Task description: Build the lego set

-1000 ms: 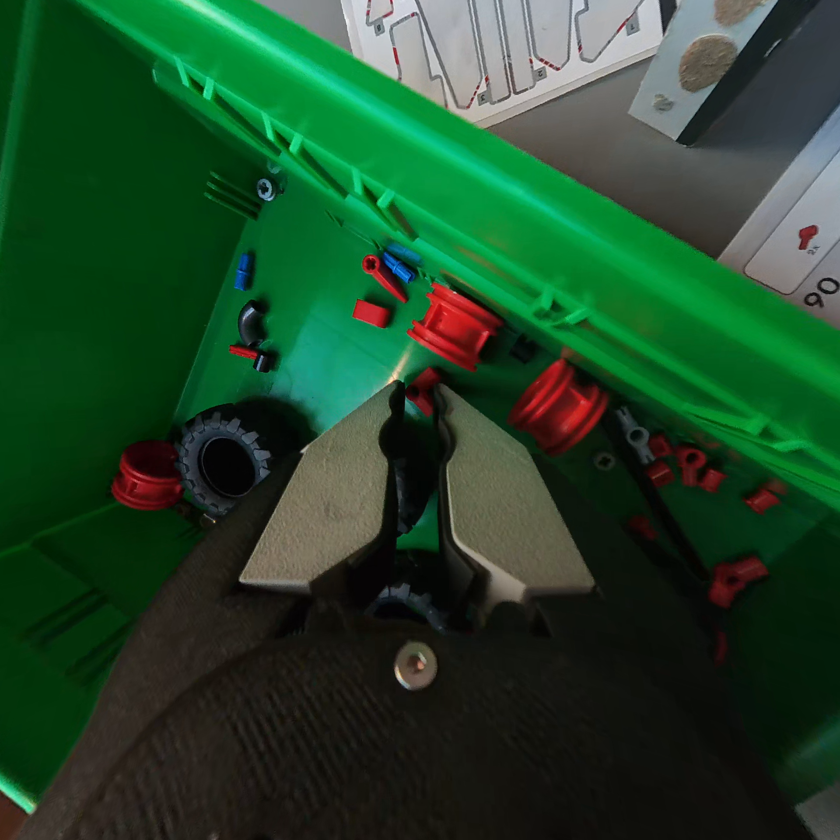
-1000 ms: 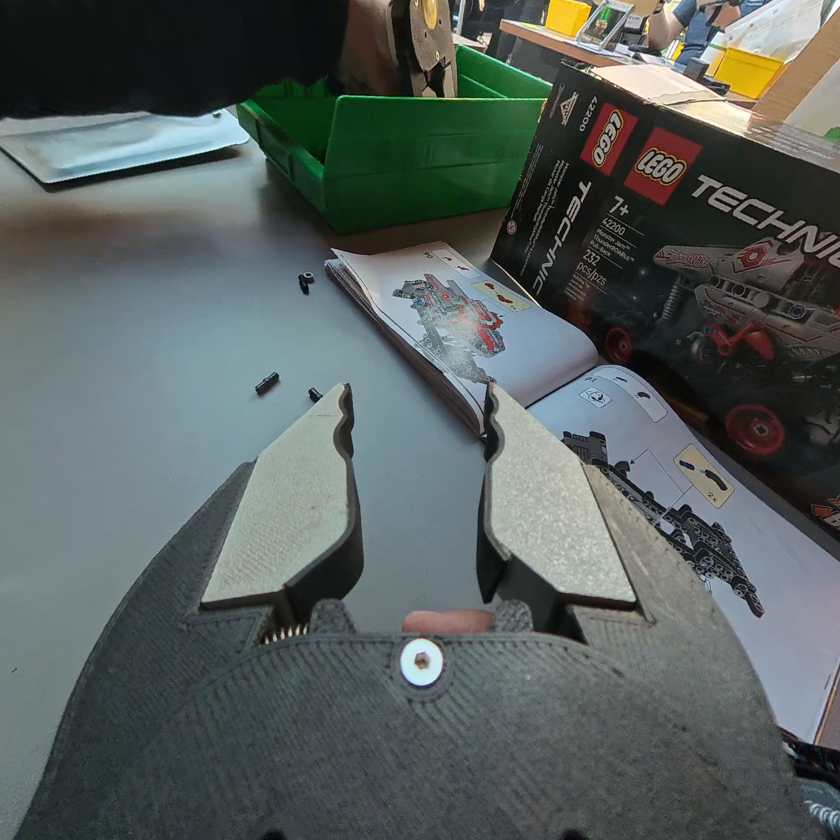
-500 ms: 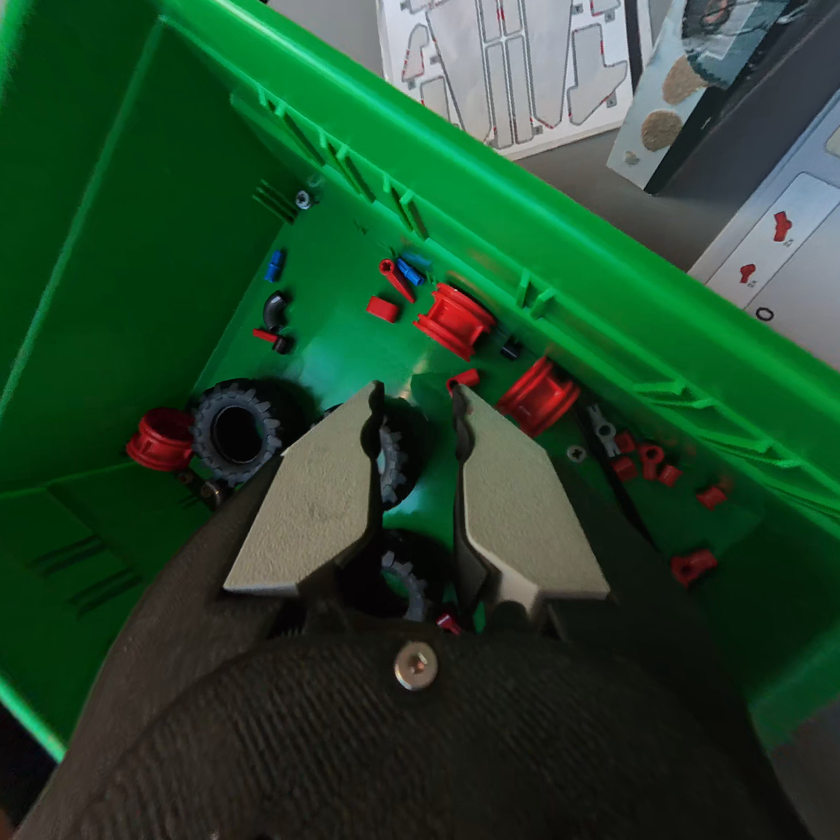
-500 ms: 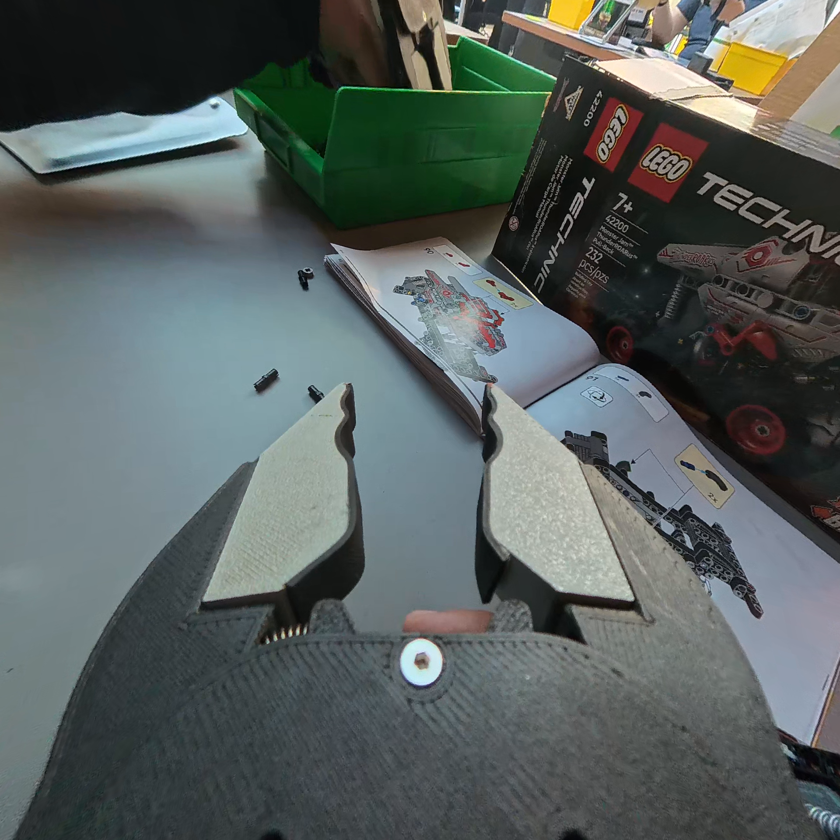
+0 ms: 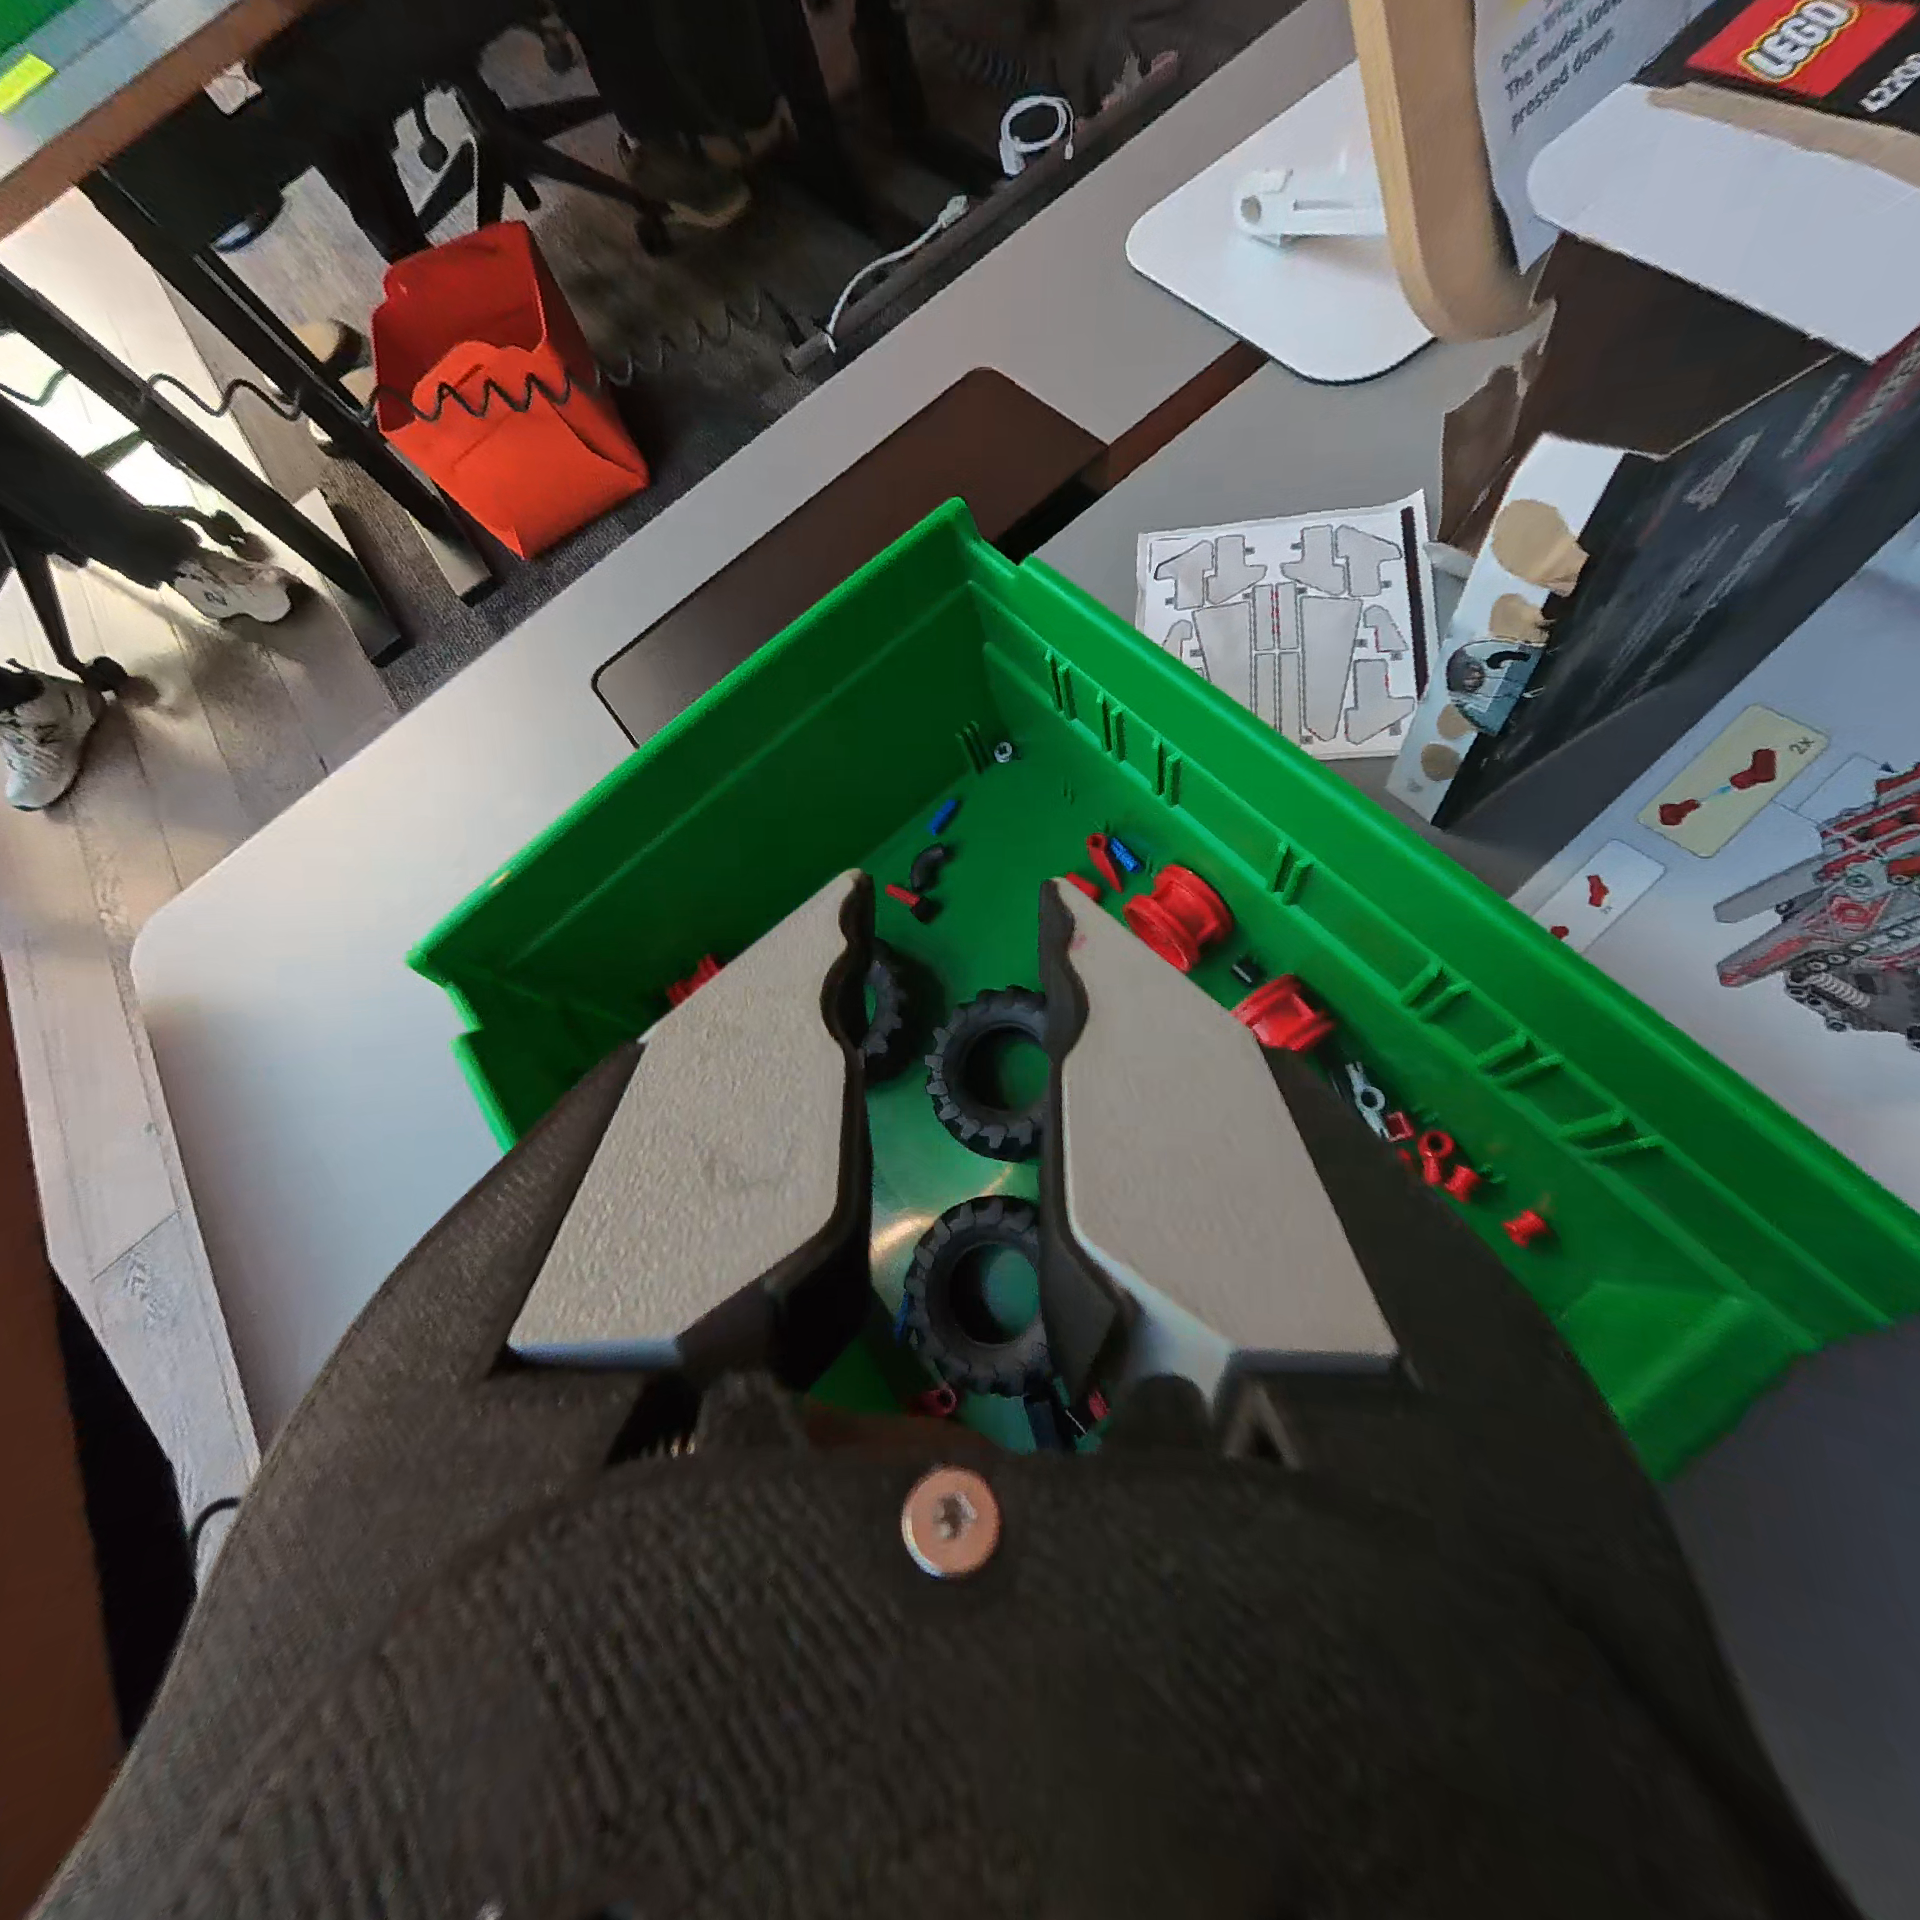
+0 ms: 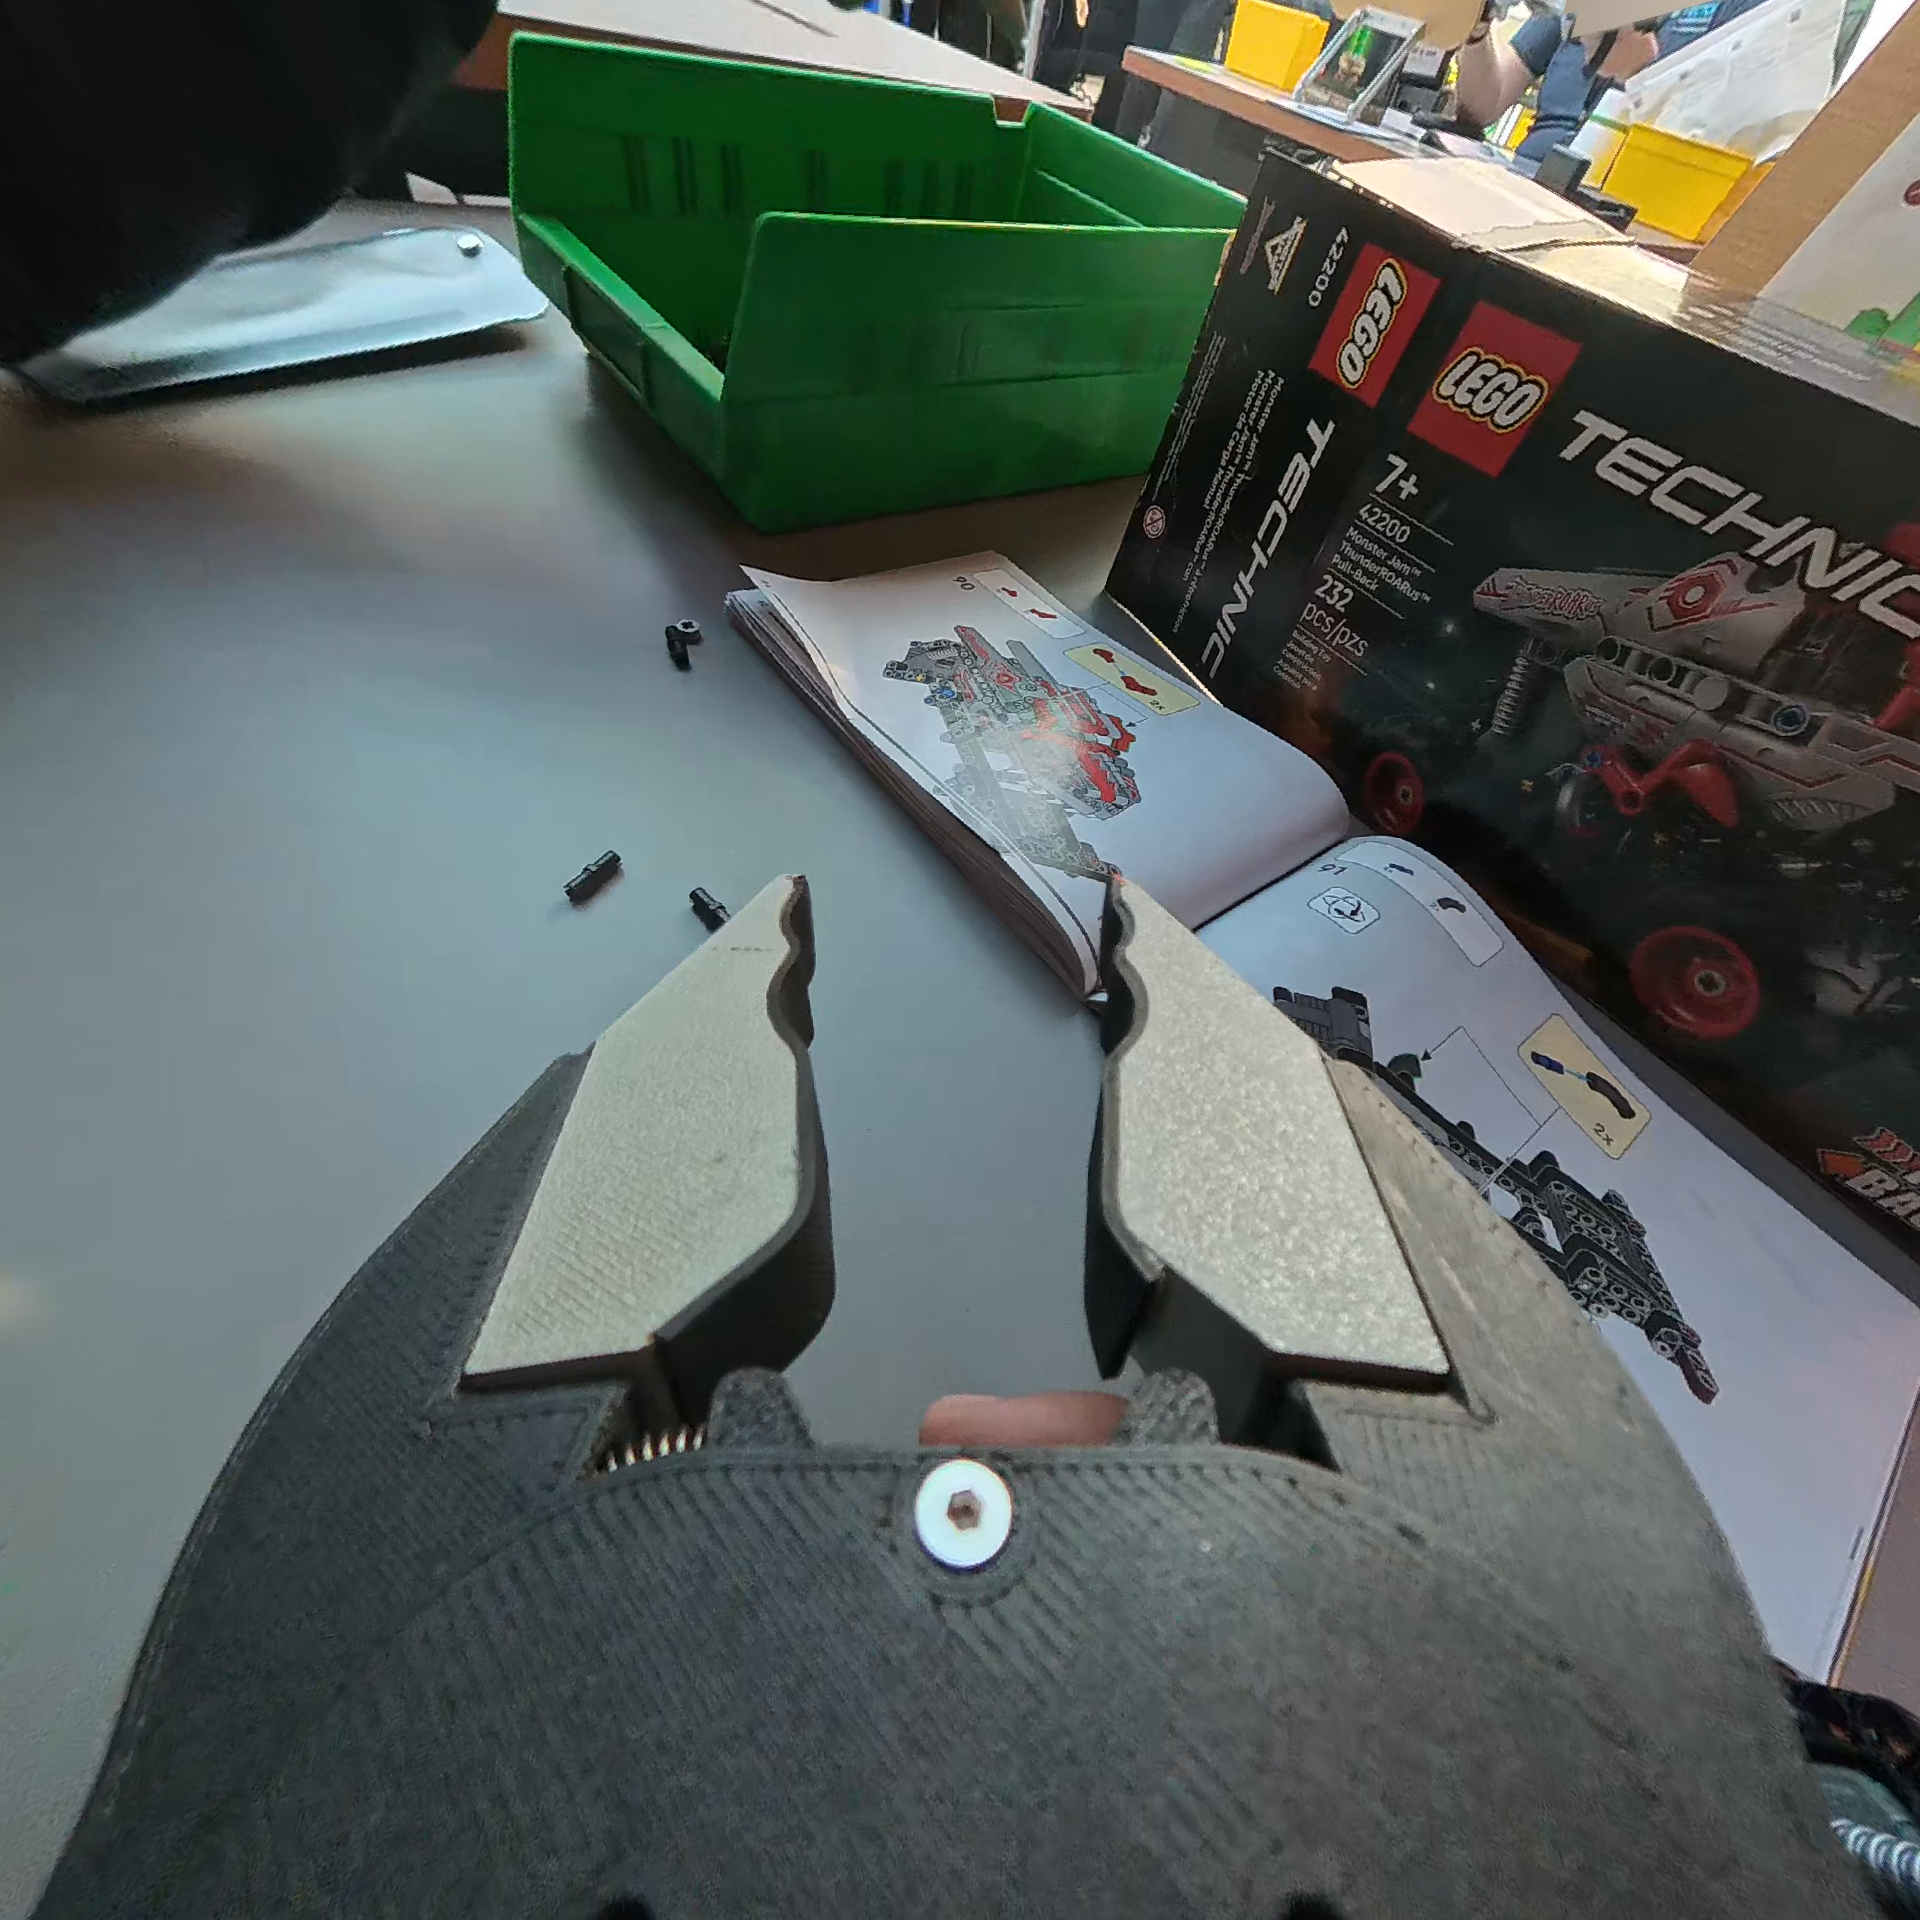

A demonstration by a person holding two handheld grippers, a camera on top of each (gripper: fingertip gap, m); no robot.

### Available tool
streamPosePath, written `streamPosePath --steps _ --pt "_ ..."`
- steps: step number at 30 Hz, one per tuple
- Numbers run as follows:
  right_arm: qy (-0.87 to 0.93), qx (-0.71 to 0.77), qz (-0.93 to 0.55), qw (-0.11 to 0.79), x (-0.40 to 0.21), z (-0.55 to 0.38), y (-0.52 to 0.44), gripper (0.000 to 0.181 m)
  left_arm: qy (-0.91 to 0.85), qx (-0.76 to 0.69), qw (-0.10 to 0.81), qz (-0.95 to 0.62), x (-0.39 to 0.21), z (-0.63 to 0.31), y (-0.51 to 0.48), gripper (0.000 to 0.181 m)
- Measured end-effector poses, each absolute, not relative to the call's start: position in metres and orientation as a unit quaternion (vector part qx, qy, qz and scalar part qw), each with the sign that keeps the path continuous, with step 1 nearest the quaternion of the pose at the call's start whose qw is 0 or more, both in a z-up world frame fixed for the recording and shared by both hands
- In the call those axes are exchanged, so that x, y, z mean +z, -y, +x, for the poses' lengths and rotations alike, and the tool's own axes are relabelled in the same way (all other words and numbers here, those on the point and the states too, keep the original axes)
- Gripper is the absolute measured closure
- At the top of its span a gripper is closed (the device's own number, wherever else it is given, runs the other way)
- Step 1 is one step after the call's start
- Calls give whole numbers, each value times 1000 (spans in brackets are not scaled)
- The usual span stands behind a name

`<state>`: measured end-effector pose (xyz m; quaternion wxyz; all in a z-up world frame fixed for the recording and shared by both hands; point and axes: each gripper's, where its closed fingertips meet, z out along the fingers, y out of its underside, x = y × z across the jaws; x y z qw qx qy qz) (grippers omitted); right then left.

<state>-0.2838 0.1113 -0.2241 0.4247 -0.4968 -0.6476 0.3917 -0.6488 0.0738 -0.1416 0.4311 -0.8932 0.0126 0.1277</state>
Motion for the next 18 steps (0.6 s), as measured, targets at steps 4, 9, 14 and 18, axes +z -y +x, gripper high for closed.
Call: streamPosePath --steps 4,9,14,18 --pt "646 384 -500 431 -224 -285 -114 128 -32 117 403 -907 -158 -648 -75 152" --pt "650 370 -499 438 -226 -286 -114 128 -31 100 374 -922 -180 -646 -71 152" --pt "665 340 -484 456 -229 -286 -110 126 -22 99 414 -904 -162 -643 -74 153" --pt "672 308 -475 477 -231 -287 -109 126 -26 109 441 -891 -139 -637 -73 152"
